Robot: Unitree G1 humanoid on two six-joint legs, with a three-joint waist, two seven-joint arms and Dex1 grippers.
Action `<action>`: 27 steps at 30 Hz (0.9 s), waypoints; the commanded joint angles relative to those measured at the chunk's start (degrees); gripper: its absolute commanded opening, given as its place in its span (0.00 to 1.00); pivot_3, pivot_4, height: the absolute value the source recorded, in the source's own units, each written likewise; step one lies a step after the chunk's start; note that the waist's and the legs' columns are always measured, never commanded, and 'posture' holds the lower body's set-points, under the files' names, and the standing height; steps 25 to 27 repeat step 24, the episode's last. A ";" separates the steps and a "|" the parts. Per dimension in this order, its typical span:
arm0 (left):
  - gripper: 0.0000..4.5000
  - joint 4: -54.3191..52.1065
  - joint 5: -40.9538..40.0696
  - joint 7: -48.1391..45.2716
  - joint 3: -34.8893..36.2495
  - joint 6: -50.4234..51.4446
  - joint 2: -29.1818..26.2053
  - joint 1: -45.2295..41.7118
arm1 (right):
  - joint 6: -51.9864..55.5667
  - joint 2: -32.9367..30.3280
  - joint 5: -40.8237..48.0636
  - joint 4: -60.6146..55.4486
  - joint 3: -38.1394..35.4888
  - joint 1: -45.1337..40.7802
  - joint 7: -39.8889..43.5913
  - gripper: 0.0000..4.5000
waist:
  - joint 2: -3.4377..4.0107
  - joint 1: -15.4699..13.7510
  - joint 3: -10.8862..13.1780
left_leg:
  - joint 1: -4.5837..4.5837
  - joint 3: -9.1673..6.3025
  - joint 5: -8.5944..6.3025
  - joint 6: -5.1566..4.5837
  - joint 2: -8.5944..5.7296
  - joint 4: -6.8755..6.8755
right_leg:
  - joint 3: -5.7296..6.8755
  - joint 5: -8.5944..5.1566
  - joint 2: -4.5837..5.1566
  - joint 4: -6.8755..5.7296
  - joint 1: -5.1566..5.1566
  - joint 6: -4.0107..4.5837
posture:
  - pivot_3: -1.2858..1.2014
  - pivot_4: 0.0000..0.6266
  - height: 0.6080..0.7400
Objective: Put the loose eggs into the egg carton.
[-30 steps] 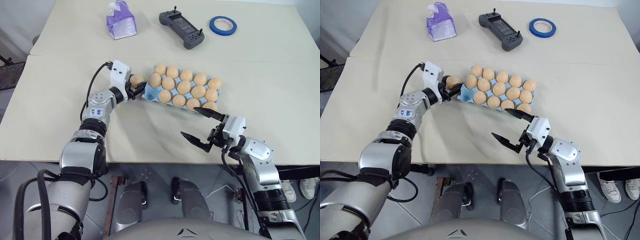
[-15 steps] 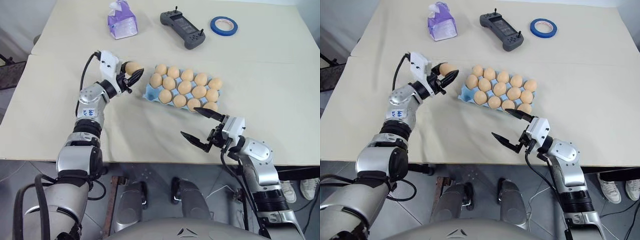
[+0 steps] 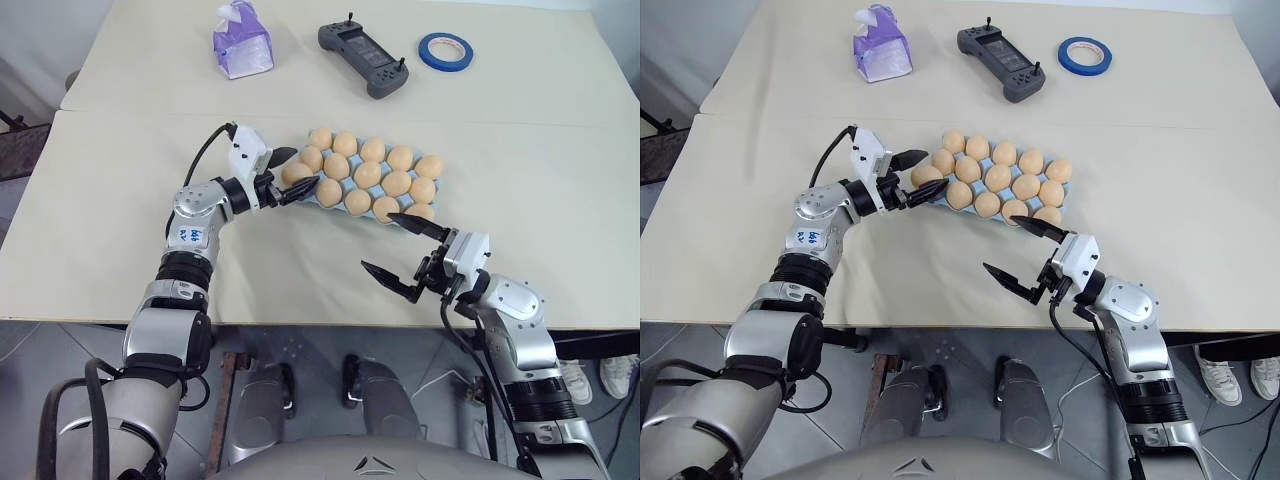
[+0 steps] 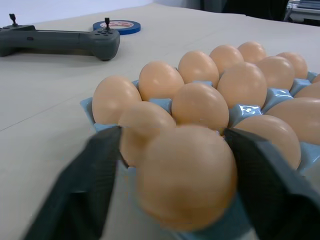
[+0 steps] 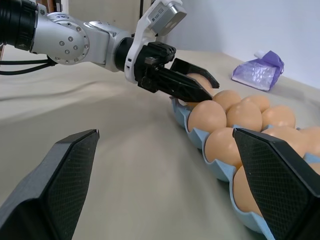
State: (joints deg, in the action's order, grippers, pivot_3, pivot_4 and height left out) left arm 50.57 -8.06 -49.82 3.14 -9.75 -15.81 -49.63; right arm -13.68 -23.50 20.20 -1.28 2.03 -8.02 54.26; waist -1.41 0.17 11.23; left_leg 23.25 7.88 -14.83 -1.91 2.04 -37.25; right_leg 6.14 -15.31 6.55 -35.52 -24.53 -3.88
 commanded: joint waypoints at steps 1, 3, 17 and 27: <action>1.00 -4.95 -0.08 -0.74 -0.11 -0.74 -2.15 1.33 | -1.27 0.35 0.11 -0.19 -0.41 -0.30 -0.24 1.00 | 0.00 0.07 0.00 | 0.00 0.00 0.01 -0.01 0.00 0.00 | 0.00 0.00 0.00 0.01 0.00 0.00 | 0.52 0.24 1.00; 1.00 -8.40 -0.15 -1.33 0.47 -0.87 -5.04 3.22 | -1.27 0.11 0.29 -0.01 -0.65 -0.39 0.01 1.00 | 0.00 0.20 0.00 | 0.00 0.01 0.01 -0.02 0.01 0.02 | -0.02 0.00 0.00 0.00 -0.02 0.00 | 0.52 0.24 1.00; 1.00 -34.66 -7.56 -10.67 6.46 5.06 -24.76 28.98 | -0.48 -5.60 3.68 2.82 -5.02 -1.35 5.11 1.00 | 0.02 0.44 0.00 | -0.02 -0.09 -0.17 0.26 0.08 0.09 | -0.34 -0.03 0.12 0.08 -0.01 0.06 | 0.52 0.24 1.00; 1.00 -50.89 -11.45 -5.80 9.48 12.01 -23.57 41.44 | -0.59 -5.17 3.38 6.02 -5.33 -4.58 5.84 1.00 | 0.05 0.27 0.02 | -0.02 -0.22 -0.18 0.35 0.13 0.19 | -0.39 -0.11 0.14 0.13 0.00 0.21 | 0.52 0.24 1.00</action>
